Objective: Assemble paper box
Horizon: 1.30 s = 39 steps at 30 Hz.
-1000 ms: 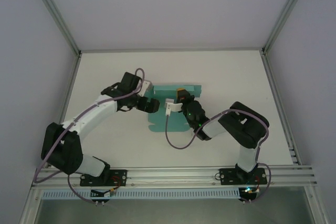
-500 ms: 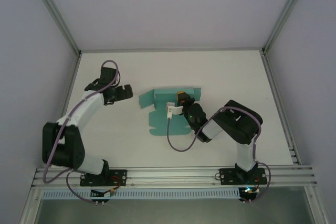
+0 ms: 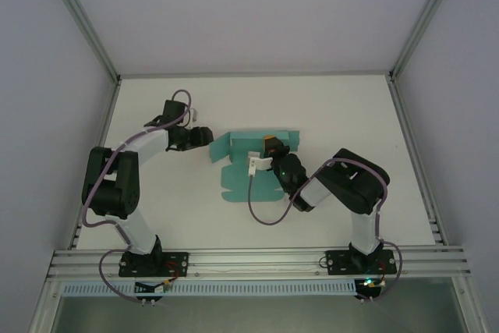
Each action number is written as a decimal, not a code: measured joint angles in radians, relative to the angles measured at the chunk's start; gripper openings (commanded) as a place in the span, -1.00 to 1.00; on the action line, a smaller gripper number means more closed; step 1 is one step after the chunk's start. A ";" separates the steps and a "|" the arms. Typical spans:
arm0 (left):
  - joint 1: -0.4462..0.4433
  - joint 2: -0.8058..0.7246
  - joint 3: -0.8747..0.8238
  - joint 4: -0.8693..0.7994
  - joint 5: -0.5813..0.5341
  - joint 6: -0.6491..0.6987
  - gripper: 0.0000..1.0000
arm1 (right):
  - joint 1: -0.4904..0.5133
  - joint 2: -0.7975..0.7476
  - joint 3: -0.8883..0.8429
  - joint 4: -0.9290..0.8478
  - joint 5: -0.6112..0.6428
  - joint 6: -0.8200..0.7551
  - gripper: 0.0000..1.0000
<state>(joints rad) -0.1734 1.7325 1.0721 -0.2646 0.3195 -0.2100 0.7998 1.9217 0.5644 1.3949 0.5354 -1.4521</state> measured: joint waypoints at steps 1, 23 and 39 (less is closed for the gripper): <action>-0.008 -0.002 -0.017 0.019 0.015 0.003 0.22 | 0.000 0.000 -0.002 0.001 0.002 0.000 -1.00; -0.151 -0.073 -0.192 0.145 0.162 0.081 0.10 | 0.038 0.007 -0.050 0.025 0.053 0.024 -1.00; -0.175 -0.202 -0.121 0.079 -0.076 -0.036 0.44 | -0.064 -0.004 0.098 -0.005 -0.005 -0.057 -1.00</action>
<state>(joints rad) -0.3485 1.5303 0.9516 -0.1852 0.2432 -0.2462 0.7357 1.9175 0.6628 1.3903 0.5301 -1.5093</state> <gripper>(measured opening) 0.697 0.044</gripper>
